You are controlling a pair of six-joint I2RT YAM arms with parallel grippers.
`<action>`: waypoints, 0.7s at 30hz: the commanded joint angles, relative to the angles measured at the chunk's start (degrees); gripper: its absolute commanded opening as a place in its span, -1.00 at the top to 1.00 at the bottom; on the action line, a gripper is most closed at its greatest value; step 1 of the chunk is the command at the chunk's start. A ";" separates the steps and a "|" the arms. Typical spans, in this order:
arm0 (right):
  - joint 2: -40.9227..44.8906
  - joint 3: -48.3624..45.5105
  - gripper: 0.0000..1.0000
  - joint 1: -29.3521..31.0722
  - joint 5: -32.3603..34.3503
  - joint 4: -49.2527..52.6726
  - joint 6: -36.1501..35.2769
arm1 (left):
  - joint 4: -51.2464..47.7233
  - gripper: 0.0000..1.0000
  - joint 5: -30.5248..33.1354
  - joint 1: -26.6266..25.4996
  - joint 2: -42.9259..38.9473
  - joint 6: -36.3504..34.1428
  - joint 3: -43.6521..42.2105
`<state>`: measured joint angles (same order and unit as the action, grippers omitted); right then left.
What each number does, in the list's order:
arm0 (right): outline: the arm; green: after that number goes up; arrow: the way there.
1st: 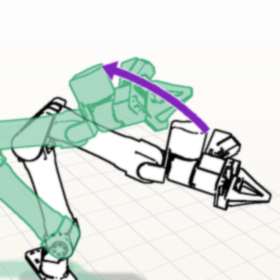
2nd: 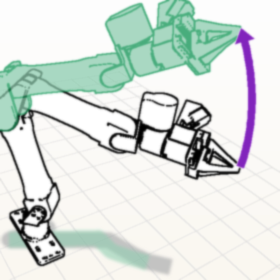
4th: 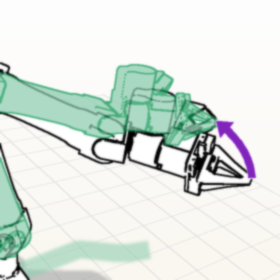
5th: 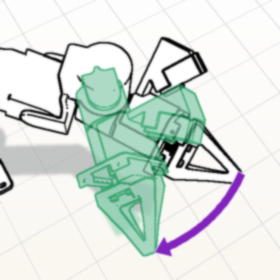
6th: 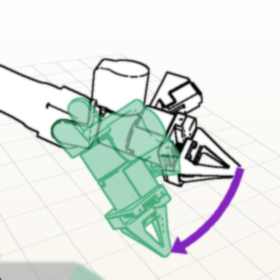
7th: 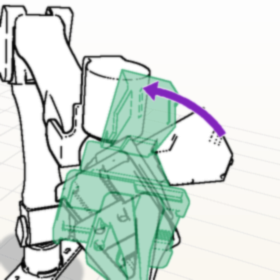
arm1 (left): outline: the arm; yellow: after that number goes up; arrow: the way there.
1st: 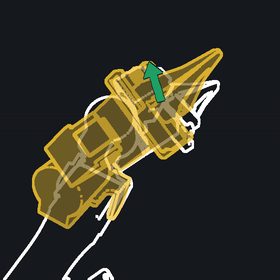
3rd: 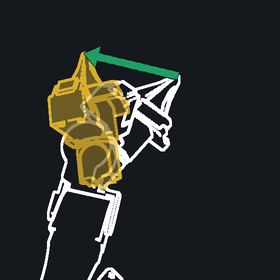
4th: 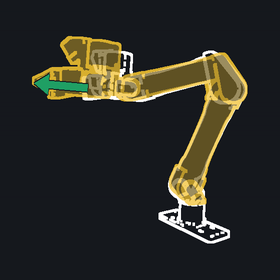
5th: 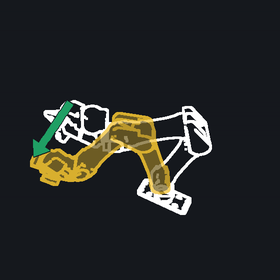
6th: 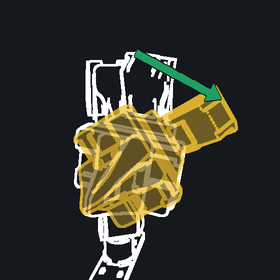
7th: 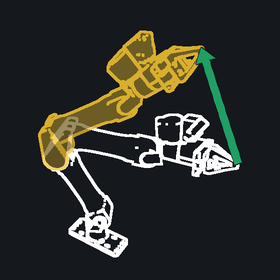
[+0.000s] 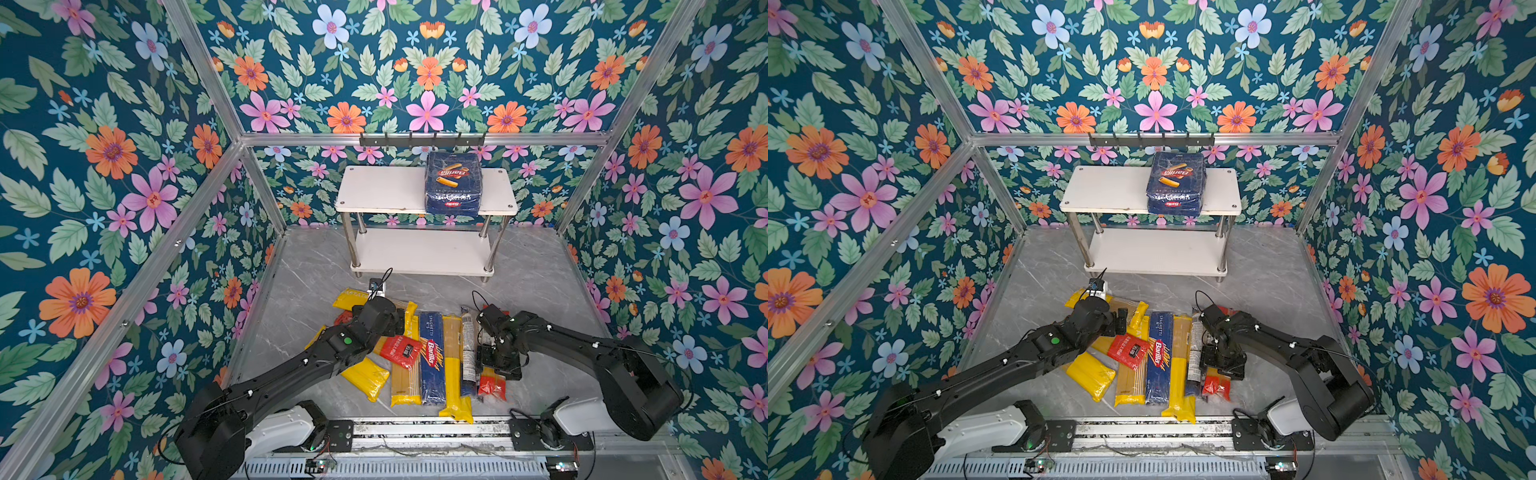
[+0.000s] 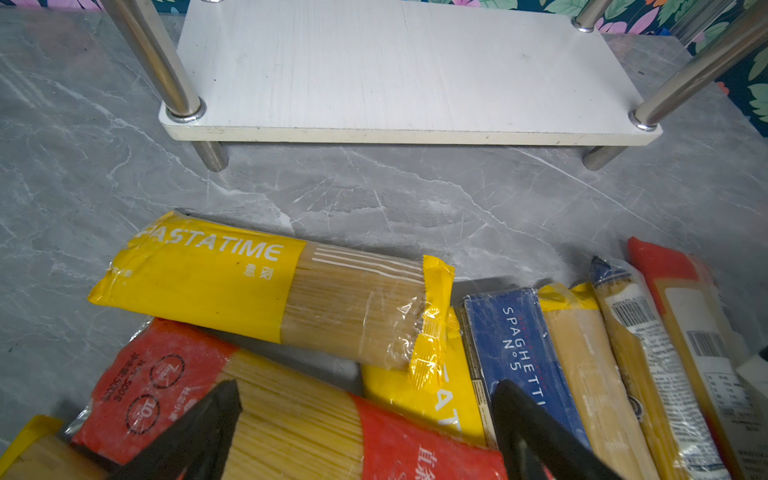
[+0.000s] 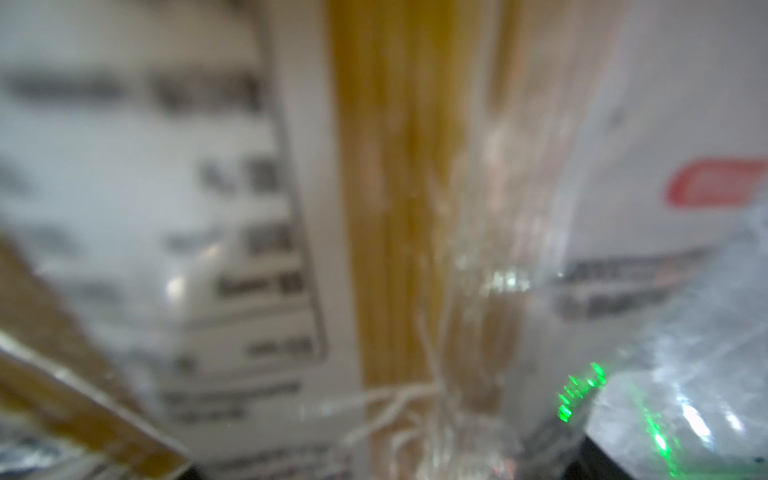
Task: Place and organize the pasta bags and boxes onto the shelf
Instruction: 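Close the right gripper on the narrow red-topped spaghetti pack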
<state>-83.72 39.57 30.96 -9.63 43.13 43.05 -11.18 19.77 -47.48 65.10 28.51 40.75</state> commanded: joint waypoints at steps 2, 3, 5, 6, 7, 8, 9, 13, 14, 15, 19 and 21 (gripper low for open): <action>-2.65 -1.34 -0.62 -0.79 4.89 -12.55 -0.52 | -1.29 -0.95 1.20 0.08 -0.10 -0.04 0.27; -2.59 -1.34 -0.65 -0.81 4.81 -12.47 -0.58 | -1.40 -0.96 1.34 0.18 -0.12 -0.08 0.29; -2.34 -1.51 -0.73 -0.74 4.53 -12.11 -0.26 | -1.71 -0.96 1.25 0.60 0.02 -0.12 0.29; -2.18 -1.72 -0.75 -0.73 4.53 -11.96 -0.04 | -1.87 -0.96 1.12 0.80 0.16 -0.05 0.29; -1.86 -2.07 -0.76 -0.79 4.62 -11.68 0.11 | -1.92 -0.96 0.85 1.12 0.25 -0.04 0.34; -1.41 -2.51 -0.76 -0.81 4.54 -11.38 0.42 | -1.90 -0.96 0.61 1.44 0.29 -0.04 0.33; -0.87 -2.91 -0.77 -0.77 4.36 -11.17 0.72 | -1.86 -0.96 0.39 1.62 0.42 0.05 0.36; 2.54 -5.65 -0.78 -0.72 4.59 -10.37 1.97 | -1.15 -0.96 -0.51 2.08 0.30 0.09 0.21; 3.21 -6.18 -0.78 -0.48 5.06 -9.90 2.34 | -0.97 -0.96 -0.66 2.08 0.30 -0.01 0.13; 3.69 -6.50 -0.78 -0.26 5.52 -9.47 2.56 | -0.95 -0.96 -0.62 2.05 0.21 0.08 0.06; 3.21 -7.19 -0.77 -0.08 5.79 -8.94 3.57 | -0.17 -0.96 -1.25 2.18 0.03 0.23 -0.63; 1.86 -6.80 -0.73 0.10 6.24 -8.42 4.06 | -0.02 -0.95 -1.55 2.14 -0.14 0.40 -0.95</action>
<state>-78.50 35.57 30.94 -8.34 40.49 46.35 -12.32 18.92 -45.39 65.28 28.56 39.99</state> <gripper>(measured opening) 0.875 0.977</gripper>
